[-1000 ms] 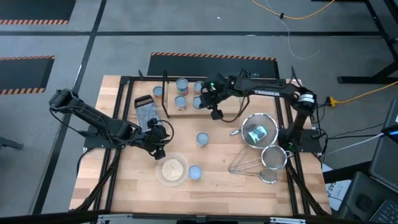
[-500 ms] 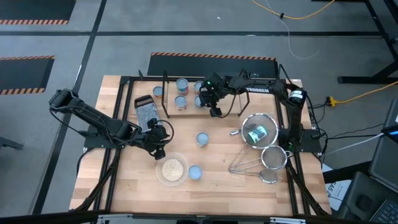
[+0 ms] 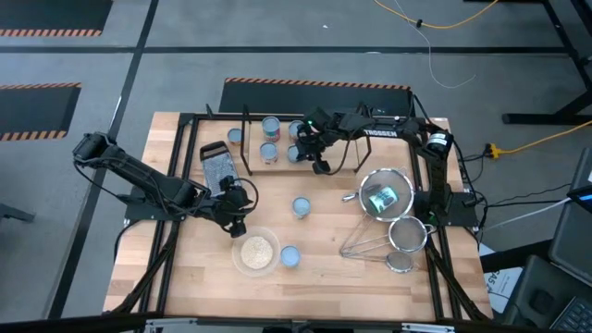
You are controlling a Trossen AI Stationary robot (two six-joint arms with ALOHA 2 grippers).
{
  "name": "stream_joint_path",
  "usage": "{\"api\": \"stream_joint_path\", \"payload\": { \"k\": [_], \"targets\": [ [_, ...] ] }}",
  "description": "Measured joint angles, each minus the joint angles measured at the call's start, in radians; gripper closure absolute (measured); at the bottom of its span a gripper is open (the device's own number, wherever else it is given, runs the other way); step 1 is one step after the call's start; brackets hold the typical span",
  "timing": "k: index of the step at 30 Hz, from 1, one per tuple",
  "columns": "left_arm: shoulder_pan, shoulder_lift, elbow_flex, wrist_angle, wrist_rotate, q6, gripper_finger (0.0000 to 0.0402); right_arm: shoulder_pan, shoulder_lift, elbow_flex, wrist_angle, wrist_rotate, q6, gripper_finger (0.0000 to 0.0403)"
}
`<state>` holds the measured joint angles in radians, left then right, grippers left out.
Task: Pick and place cans onto a shelf
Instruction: Put the blue tuna fish can on the shelf
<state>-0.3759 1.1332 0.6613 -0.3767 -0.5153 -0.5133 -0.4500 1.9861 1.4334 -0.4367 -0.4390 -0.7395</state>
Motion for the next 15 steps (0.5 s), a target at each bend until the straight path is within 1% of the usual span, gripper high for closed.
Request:
{"api": "stream_joint_path", "payload": {
  "k": [15],
  "targets": [
    [0.0, 0.0, 0.0, -0.002, 0.0, 0.0, 0.0312, 0.0, 0.0, 0.0, 0.007, 0.001, -0.002, 0.0376]
  ]
}}
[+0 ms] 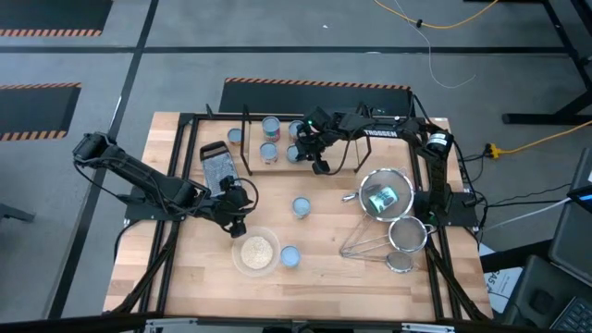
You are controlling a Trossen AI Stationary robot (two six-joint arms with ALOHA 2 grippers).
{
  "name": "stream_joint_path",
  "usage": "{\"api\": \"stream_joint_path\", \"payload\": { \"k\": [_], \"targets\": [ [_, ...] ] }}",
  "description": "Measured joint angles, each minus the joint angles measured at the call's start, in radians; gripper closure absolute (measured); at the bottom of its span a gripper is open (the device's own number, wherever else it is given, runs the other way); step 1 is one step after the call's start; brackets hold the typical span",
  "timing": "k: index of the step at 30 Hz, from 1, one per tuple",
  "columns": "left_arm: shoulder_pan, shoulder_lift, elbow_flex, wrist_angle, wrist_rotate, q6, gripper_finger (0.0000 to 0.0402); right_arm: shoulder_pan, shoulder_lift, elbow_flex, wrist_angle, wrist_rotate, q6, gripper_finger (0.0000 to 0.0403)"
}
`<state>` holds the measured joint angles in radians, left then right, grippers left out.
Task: Pick and place cans onto a shelf
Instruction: Put the blue tuna fish can on the shelf, then move the yellow pineapple can to middle of the table
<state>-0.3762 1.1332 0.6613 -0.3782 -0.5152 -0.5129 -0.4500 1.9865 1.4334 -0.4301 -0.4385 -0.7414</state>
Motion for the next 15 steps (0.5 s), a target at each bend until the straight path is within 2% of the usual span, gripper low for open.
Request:
{"api": "stream_joint_path", "payload": {
  "k": [10, 15],
  "targets": [
    [0.0, 0.0, 0.0, 0.0, 0.0, 0.0, 0.0312, 0.0, 0.0, 0.0, 0.0, 0.0, 0.0, 0.0331],
    [0.0, 0.0, 0.0, 0.0, 0.0, 0.0, 0.0312, 0.0, 0.0, 0.0, 0.0, 0.001, 0.0, 0.0326]
  ]
}}
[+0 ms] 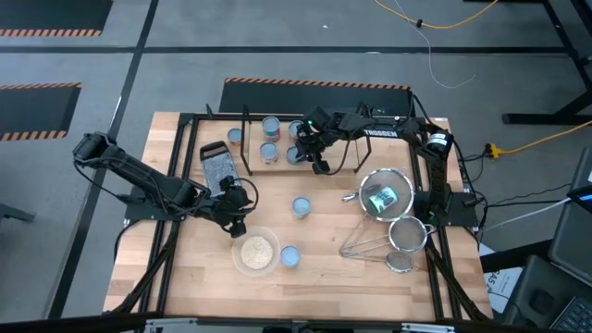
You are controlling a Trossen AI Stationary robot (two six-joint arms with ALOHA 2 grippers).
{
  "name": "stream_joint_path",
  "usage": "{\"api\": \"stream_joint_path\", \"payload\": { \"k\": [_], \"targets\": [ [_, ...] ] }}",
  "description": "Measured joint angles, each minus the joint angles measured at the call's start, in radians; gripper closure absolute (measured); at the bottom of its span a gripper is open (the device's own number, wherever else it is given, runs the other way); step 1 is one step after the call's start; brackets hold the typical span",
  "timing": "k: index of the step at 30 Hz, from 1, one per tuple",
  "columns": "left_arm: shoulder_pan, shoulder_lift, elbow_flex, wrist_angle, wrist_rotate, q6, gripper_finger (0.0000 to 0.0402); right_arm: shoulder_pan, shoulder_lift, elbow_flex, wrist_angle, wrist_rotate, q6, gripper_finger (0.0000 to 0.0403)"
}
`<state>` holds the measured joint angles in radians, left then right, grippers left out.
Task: Pick and place cans onto a shelf
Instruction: Move the yellow pineapple can to middle of the table
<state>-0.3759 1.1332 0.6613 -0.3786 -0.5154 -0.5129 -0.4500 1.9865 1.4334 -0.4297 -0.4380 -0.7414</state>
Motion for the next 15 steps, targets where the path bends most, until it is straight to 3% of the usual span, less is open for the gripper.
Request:
{"api": "stream_joint_path", "payload": {
  "k": [6, 11, 15],
  "targets": [
    [0.0, 0.0, 0.0, 0.047, -0.001, 0.031, 0.0312, 0.0, 0.0, 0.0, 0.0, 0.0, 0.0, 0.0325],
    [0.001, 0.0, 0.003, 0.216, -0.001, 0.205, 0.0312, 0.004, -0.027, 0.0, -0.021, 0.003, 0.0, 0.0325],
    [0.015, -0.007, 0.053, 0.258, 0.0, 0.289, 0.0312, 0.009, -0.081, 0.0, -0.076, 0.015, 0.0, 0.0325]
  ]
}}
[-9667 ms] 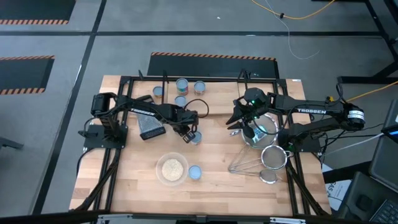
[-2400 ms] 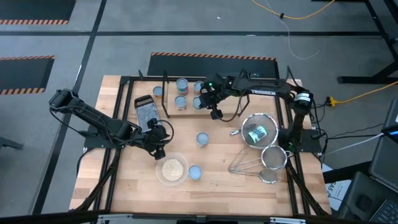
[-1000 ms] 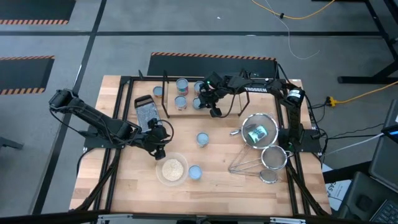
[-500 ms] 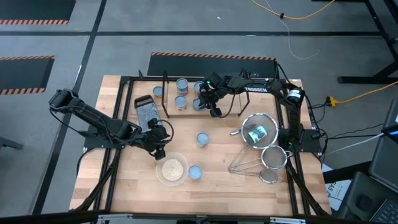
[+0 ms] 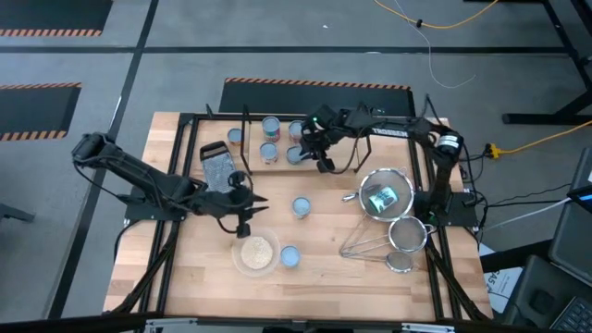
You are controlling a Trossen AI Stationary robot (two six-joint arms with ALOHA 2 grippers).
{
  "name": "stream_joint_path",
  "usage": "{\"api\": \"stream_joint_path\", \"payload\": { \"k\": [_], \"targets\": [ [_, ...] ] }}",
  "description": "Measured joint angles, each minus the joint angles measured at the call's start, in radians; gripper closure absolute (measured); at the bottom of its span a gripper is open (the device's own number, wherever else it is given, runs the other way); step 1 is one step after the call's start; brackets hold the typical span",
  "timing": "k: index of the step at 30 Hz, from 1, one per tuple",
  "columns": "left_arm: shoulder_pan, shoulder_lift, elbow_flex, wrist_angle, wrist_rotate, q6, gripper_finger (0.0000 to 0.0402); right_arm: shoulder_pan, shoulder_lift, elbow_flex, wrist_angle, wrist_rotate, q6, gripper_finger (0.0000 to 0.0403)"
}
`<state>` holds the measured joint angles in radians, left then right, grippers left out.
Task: Pick and place cans onto a shelf
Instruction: Move the yellow pineapple can to middle of the table
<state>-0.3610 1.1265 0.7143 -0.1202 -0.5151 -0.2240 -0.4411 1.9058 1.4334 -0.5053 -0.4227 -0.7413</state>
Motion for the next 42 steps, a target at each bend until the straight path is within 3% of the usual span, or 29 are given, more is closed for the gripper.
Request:
{"api": "stream_joint_path", "payload": {
  "k": [9, 22, 35, 42],
  "targets": [
    [0.112, -0.06, 0.142, -0.018, 0.019, 0.177, 0.0312, 0.031, -0.188, 0.002, -0.212, 0.075, 0.003, 0.0325],
    [0.439, -0.214, 0.191, -0.149, 0.168, 0.174, 0.0312, 0.111, -0.425, 0.002, -0.429, 0.125, 0.118, 0.0324],
    [0.758, -0.292, 0.191, -0.258, 0.17, 0.095, 0.0312, 0.223, -0.458, -0.014, -0.488, 0.125, 0.188, 0.0324],
    [1.011, -0.272, 0.191, -0.329, 0.213, 0.037, 0.0312, 0.251, -0.456, -0.054, -0.467, 0.125, 0.188, 0.0324]
  ]
}}
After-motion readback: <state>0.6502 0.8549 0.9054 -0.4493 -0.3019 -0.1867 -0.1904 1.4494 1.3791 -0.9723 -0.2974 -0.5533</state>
